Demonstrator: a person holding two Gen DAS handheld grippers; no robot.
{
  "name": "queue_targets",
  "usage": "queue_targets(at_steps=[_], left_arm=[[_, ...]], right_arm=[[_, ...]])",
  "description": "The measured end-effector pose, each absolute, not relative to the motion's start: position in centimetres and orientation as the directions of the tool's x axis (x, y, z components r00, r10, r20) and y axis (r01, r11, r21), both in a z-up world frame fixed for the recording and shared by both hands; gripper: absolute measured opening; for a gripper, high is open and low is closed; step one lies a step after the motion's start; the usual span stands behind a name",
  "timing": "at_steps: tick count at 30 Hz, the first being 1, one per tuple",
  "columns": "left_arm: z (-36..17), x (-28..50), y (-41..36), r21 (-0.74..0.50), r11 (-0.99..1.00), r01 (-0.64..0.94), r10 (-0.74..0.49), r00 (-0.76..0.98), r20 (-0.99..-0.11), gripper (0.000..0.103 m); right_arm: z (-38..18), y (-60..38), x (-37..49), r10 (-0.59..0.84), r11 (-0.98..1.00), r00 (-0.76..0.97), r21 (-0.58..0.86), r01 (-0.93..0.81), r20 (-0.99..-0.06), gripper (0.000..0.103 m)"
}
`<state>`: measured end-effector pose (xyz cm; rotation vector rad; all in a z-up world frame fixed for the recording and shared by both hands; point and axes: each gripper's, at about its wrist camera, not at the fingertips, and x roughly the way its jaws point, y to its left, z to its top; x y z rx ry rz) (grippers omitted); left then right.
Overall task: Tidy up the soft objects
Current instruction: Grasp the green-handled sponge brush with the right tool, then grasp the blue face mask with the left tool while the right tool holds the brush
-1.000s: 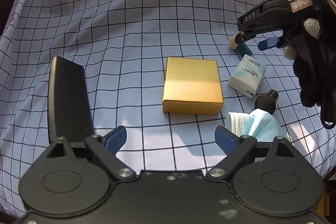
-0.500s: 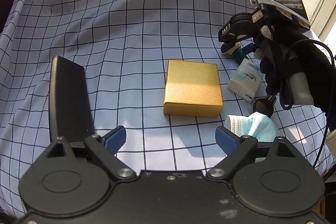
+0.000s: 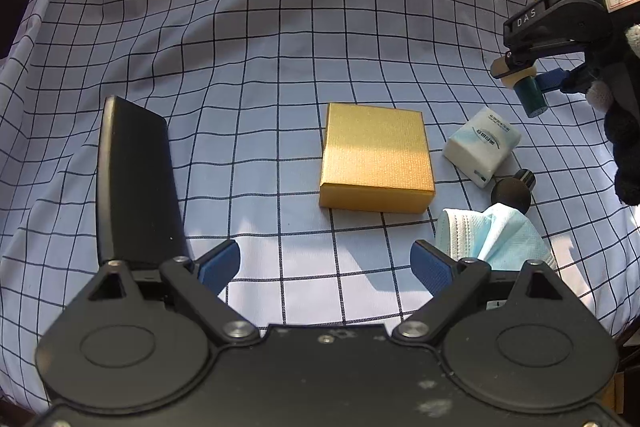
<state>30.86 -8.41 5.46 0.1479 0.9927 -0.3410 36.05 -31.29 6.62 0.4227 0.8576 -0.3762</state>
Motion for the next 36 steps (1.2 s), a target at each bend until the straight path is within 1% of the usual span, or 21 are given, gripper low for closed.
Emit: queue_targets(at_steps=[2,8,13,17,21,28,33,35,36], left_arm=[[5.4,30.8,-8.4,-0.033,0.937,0.348,-0.215,0.499,-0.839,0.092],[5.1,30.4,-8.6,-0.026,0.934,0.357,-0.215,0.499,-0.840,0.092],[4.6,30.4,-8.7,-0.024,0.934,0.358,-0.210,0.490,-0.846,0.092],[4.3,30.3,-8.5,-0.023,0.934,0.356,-0.208,0.490,-0.846,0.092],[4.0,30.2,-8.3,-0.028,0.934,0.357,-0.212,0.487,-0.847,0.092],[3.2,28.5,-8.8,-0.010,0.918,0.397,-0.219,0.484,-0.847,0.092],[3.4,27.2,-10.2,-0.010,0.896,0.443,-0.259,0.506,-0.822,0.093],[3.8,26.7,-11.0,-0.013,0.886,0.463,-0.280,0.514,-0.811,0.094],[3.9,26.6,-11.4,-0.018,0.881,0.473,-0.292,0.512,-0.808,0.097]], right_arm=[[6.9,-31.7,34.6,-0.141,0.836,0.598,0.229,0.499,-0.789,0.038],[6.9,-31.3,29.6,-0.169,0.822,0.596,0.221,0.525,-0.785,0.038],[6.4,-29.5,26.9,-0.162,0.845,0.601,0.204,0.494,-0.782,0.038],[6.6,-28.3,25.6,-0.144,0.871,0.619,0.199,0.450,-0.772,0.038],[6.8,-28.4,25.4,-0.107,0.876,0.635,0.230,0.424,-0.765,0.038],[7.0,-30.1,24.4,-0.083,0.849,0.642,0.283,0.446,-0.762,0.038],[7.7,-30.7,23.6,-0.081,0.845,0.659,0.299,0.444,-0.748,0.038],[7.8,-30.8,23.4,-0.077,0.842,0.663,0.308,0.443,-0.745,0.038],[7.8,-30.8,23.3,-0.073,0.842,0.664,0.311,0.441,-0.744,0.038]])
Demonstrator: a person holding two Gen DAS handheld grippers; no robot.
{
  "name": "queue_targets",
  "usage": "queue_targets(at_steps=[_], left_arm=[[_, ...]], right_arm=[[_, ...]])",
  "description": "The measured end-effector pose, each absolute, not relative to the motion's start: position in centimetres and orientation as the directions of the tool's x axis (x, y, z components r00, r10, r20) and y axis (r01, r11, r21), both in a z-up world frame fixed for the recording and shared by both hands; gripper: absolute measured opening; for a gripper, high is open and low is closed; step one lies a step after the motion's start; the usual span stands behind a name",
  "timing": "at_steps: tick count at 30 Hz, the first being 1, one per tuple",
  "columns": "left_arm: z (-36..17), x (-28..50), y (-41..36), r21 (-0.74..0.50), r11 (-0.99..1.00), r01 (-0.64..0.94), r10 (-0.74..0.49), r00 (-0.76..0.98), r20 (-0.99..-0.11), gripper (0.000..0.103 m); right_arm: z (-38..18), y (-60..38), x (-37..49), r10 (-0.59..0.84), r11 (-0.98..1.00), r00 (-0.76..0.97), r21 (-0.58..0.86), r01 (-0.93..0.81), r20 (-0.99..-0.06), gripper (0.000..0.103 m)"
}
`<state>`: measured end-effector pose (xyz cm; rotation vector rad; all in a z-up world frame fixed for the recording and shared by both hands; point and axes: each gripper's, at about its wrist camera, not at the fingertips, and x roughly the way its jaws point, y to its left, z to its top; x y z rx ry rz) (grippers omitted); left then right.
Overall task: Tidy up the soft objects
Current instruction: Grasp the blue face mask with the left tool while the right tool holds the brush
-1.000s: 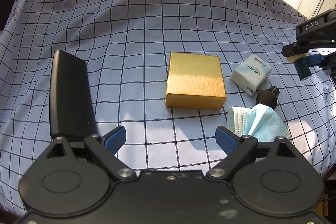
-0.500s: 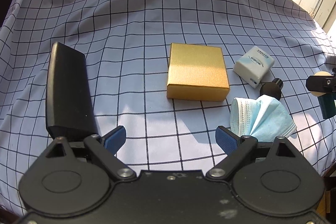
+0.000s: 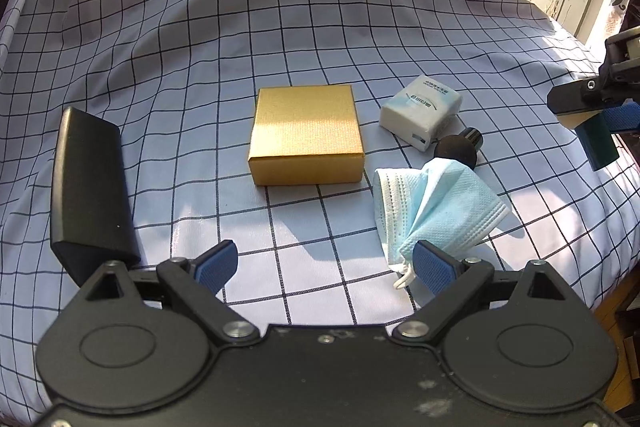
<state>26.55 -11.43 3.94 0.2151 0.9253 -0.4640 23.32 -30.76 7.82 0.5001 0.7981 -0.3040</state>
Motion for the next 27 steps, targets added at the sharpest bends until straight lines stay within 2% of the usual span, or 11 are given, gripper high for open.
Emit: queue_targets(at_steps=[6,15,22,26,27], left_arm=[[3.8,25.1,-14.2,-0.033,0.846,0.531,-0.336,0.485,-0.807,0.100],[1.4,27.9,-15.6,0.017,0.832,0.554,-0.285,0.455,-0.844,0.100],[0.7,30.8,-16.5,-0.065,0.854,0.516,-0.309,0.402,-0.862,0.100],[0.9,31.6,-16.4,-0.142,0.858,0.494,-0.355,0.371,-0.858,0.096],[0.9,31.7,-16.3,-0.160,0.857,0.489,-0.366,0.361,-0.858,0.088]], right_arm=[[7.8,-31.0,23.1,-0.052,0.840,0.668,0.329,0.431,-0.742,0.038],[7.9,-31.2,22.9,-0.031,0.829,0.679,0.361,0.428,-0.733,0.038],[7.7,-31.4,23.1,-0.030,0.824,0.675,0.365,0.434,-0.737,0.038],[7.4,-31.3,23.3,-0.027,0.823,0.668,0.362,0.437,-0.744,0.038],[7.4,-31.3,23.3,-0.027,0.824,0.667,0.361,0.437,-0.745,0.038]])
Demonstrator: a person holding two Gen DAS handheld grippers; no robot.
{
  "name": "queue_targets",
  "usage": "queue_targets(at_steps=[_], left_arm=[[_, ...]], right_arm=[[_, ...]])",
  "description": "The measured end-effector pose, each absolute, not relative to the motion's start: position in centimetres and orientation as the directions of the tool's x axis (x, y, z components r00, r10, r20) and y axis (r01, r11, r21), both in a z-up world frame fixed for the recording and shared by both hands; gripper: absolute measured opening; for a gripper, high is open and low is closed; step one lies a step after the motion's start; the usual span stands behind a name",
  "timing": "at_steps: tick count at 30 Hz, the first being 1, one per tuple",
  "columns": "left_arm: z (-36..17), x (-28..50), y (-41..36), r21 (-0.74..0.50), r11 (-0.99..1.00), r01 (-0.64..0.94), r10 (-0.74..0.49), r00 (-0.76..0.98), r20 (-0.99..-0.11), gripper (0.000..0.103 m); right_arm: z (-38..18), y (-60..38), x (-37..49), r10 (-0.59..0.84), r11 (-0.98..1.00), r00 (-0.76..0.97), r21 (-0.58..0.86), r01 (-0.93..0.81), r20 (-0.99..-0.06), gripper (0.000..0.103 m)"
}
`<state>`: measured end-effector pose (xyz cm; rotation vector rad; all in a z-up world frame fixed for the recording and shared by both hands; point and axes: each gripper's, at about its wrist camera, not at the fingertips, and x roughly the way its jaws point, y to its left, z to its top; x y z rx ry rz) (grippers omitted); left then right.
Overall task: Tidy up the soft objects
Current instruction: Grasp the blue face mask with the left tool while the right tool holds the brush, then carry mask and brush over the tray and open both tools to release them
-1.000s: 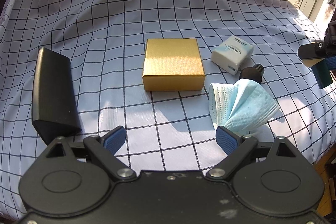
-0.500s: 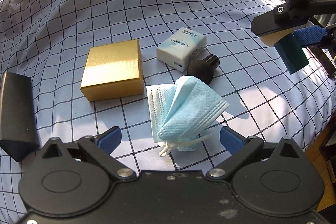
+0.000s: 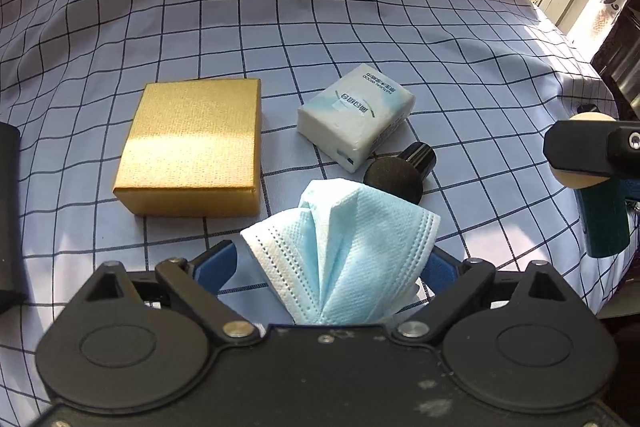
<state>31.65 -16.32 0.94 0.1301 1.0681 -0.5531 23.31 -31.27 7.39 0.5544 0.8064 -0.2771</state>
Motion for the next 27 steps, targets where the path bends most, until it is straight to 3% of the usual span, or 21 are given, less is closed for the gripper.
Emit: queue_targets(at_steps=[2,4,5,17,27], left_arm=[[1.0,31.9,-16.2,-0.183,0.859,0.479,-0.376,0.346,-0.860,0.079],[1.1,32.0,-16.0,-0.202,0.863,0.464,-0.380,0.331,-0.864,0.057],[1.2,32.0,-16.0,-0.203,0.866,0.458,-0.377,0.330,-0.865,0.054],[6.0,28.7,-11.7,-0.235,0.880,0.413,-0.394,0.358,-0.846,0.053],[9.7,22.2,-7.6,-0.146,0.914,0.379,-0.315,0.436,-0.843,0.053]], right_arm=[[7.3,-31.2,23.3,-0.028,0.826,0.665,0.357,0.437,-0.747,0.037],[7.2,-31.1,23.4,-0.029,0.828,0.662,0.353,0.436,-0.749,0.037],[7.2,-31.1,23.4,-0.029,0.829,0.661,0.352,0.435,-0.750,0.037],[7.1,-30.5,23.5,-0.030,0.847,0.654,0.328,0.419,-0.756,0.038],[7.1,-29.3,22.8,-0.047,0.877,0.645,0.278,0.392,-0.762,0.038]])
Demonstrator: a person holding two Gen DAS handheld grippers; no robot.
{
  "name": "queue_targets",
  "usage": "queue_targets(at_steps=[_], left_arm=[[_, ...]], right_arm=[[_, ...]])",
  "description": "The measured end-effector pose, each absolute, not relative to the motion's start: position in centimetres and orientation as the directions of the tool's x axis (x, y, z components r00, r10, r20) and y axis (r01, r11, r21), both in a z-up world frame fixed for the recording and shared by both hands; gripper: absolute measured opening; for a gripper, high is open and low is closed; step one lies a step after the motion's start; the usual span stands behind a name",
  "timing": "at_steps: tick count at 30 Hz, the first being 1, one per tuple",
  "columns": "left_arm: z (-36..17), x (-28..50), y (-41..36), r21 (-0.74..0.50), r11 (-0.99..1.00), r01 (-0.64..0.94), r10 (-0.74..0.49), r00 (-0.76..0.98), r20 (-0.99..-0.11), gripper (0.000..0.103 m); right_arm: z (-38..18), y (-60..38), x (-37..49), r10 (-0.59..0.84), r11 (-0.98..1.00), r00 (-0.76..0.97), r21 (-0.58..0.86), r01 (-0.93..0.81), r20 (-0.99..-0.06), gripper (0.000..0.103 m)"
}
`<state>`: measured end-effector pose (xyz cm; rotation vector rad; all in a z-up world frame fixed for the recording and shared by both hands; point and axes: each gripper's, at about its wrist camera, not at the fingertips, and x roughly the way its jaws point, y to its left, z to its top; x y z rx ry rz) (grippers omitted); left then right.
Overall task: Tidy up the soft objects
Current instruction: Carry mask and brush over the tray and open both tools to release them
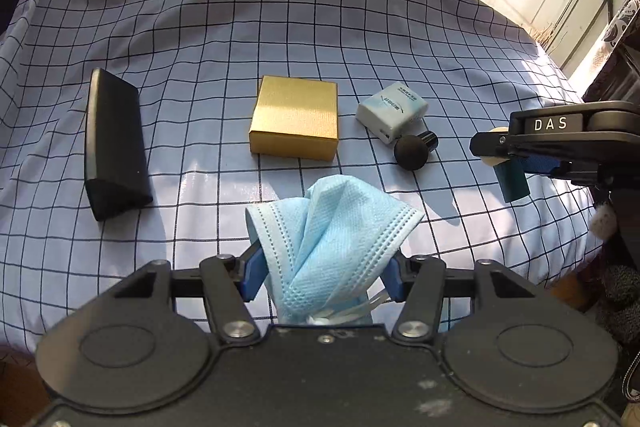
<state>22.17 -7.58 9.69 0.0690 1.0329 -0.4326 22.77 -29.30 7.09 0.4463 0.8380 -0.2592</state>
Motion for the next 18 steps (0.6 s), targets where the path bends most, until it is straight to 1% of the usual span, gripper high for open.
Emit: queue_targets(at_steps=[3,7,11,18], left_arm=[[10.4,20.2,-5.9,-0.160,0.919,0.361,-0.317,0.434,-0.843,0.053],[11.0,17.4,-4.1,-0.115,0.936,0.333,-0.267,0.459,-0.847,0.053],[11.5,15.2,-2.6,-0.105,0.944,0.314,-0.253,0.478,-0.842,0.053],[11.3,12.7,-0.7,-0.123,0.950,0.287,-0.254,0.481,-0.839,0.053]], right_arm=[[7.3,-28.8,22.1,-0.060,0.889,0.653,0.257,0.379,-0.755,0.038],[7.8,-27.9,20.9,-0.073,0.905,0.666,0.231,0.357,-0.743,0.038],[8.2,-26.5,19.3,-0.082,0.921,0.690,0.209,0.328,-0.720,0.038],[6.4,-24.3,14.2,-0.026,0.911,0.692,0.268,0.314,-0.722,0.038]])
